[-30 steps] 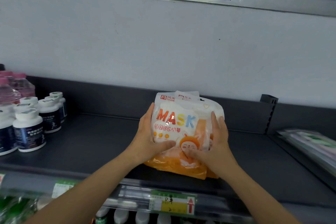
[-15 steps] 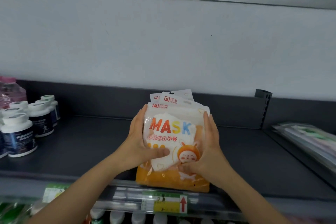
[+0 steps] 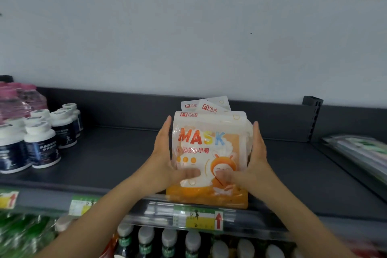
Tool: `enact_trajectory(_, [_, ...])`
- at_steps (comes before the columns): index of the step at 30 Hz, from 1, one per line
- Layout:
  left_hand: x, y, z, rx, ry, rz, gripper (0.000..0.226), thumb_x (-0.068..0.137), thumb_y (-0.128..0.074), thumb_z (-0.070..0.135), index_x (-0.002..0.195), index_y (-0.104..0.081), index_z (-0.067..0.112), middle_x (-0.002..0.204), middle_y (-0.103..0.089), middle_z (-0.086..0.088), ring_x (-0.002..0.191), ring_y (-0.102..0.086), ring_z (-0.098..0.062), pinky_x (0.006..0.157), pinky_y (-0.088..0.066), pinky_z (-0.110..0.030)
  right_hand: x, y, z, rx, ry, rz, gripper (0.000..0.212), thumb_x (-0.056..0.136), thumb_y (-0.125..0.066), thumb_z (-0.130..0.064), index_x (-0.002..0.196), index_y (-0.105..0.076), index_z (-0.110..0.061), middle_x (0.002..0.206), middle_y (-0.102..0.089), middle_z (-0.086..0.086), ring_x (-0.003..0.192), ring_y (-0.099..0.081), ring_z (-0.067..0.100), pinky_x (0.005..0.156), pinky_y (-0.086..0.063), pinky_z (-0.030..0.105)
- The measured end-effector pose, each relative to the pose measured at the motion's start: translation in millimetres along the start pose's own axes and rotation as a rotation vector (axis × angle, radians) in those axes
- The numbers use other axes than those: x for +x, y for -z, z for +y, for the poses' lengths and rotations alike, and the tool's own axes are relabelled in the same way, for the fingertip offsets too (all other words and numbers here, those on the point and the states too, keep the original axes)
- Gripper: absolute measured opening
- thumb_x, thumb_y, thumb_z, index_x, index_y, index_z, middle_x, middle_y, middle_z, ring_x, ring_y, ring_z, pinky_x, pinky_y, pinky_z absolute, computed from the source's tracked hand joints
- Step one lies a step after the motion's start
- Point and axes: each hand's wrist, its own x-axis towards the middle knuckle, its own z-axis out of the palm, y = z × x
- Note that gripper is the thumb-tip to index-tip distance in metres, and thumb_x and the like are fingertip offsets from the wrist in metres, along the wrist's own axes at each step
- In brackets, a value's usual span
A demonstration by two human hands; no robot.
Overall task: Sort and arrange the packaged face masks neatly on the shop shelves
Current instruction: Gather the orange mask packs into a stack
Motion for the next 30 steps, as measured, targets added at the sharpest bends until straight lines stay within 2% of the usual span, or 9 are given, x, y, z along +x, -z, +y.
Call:
enact_trajectory(2, [10,0,13,-0.067,0.044,0.113,0.113,0.076,-0.072,0.025,0.141,0.019,0.04,0.129,-0.02,0.038,0.087,-0.048,0.029,0.07,-0.05,-0.012,14,6,-14,0.141,-0.097,0.057,0.138,0.052,-0.087,-0.032,0.14,0.018,-0.049,0.157,-0.002,-0.009,0.138,-0.027,0.02,0.106,-0.037,0.049])
enact_trajectory(6, [38,7,36,-0.28,0.175,0.286,0.11,0.064,-0.063,0.057,0.145,0.011,0.043,0.158,-0.009,0.0,0.128,-0.046,-0.022,0.096,-0.045,-0.042,41,19,-35,0.461,-0.175,0.132,0.103,0.078,-0.064,-0.039,0.145,0.014,-0.043,0.158,-0.007,-0.005,0.132,-0.034,0.016,0.095,-0.041,0.041])
enact_trajectory(11, [57,0,50,-0.4,0.2,0.177,0.082,0.082,-0.052,0.06,0.148,-0.007,0.038,0.118,-0.057,0.004,0.083,-0.07,-0.015,0.062,-0.055,-0.027,50,15,-41,0.559,-0.196,0.038,0.077,0.086,-0.042,-0.059,0.146,0.005,-0.045,0.151,-0.028,-0.001,0.109,-0.051,0.018,0.078,-0.052,0.038])
enact_trajectory(16, [61,-2,44,-0.411,0.148,0.167,0.076,0.085,-0.052,0.055,0.147,-0.01,0.042,0.109,-0.055,0.011,0.082,-0.071,-0.012,0.06,-0.055,-0.025,51,16,-34,0.632,-0.192,-0.075,0.112,0.048,-0.051,-0.08,0.147,-0.011,-0.044,0.147,-0.04,0.0,0.115,-0.058,0.026,0.079,-0.057,0.04])
enact_trajectory(20, [61,3,38,-0.421,0.138,0.179,0.075,0.086,-0.048,0.055,0.147,-0.006,0.042,0.12,-0.05,0.016,0.087,-0.067,-0.008,0.071,-0.055,-0.028,55,19,-28,0.643,-0.158,-0.047,0.106,0.052,-0.046,-0.081,0.146,-0.013,-0.045,0.152,-0.029,-0.009,0.128,-0.046,0.023,0.072,-0.058,0.031])
enact_trajectory(25, [66,14,39,-0.428,0.22,0.302,0.086,0.076,-0.042,0.073,0.148,-0.007,0.042,0.154,-0.024,0.006,0.136,-0.033,-0.023,0.11,-0.027,-0.055,63,24,-22,0.621,-0.187,0.069,0.085,0.071,-0.034,-0.081,0.146,-0.016,-0.044,0.154,-0.023,-0.013,0.14,-0.027,0.017,0.113,-0.028,0.044])
enact_trajectory(26, [68,15,40,-0.44,0.257,0.304,0.085,0.074,-0.041,0.077,0.147,-0.014,0.042,0.153,-0.027,0.004,0.137,-0.032,-0.026,0.11,-0.026,-0.056,63,24,-24,0.628,-0.224,0.079,0.073,0.077,-0.032,-0.078,0.142,-0.029,-0.044,0.147,-0.037,-0.01,0.134,-0.038,0.019,0.11,-0.032,0.046])
enact_trajectory(28, [71,14,42,-0.461,0.298,0.257,0.064,0.079,-0.037,0.076,0.129,-0.046,0.038,0.126,-0.062,0.003,0.12,-0.052,-0.027,0.105,-0.036,-0.052,64,23,-29,0.603,-0.273,0.08,0.043,0.087,-0.029,-0.067,0.103,-0.057,-0.04,0.093,-0.071,-0.013,0.091,-0.064,0.015,0.088,-0.049,0.04])
enact_trajectory(30, [73,9,49,-0.464,0.3,0.2,0.037,0.089,-0.033,0.065,0.089,-0.056,0.036,0.075,-0.074,0.007,0.09,-0.066,-0.024,0.09,-0.05,-0.043,66,21,-36,0.542,-0.276,0.08,0.036,0.09,-0.03,-0.062,0.078,-0.053,-0.037,0.057,-0.063,-0.012,0.062,-0.059,0.012,0.075,-0.05,0.036])
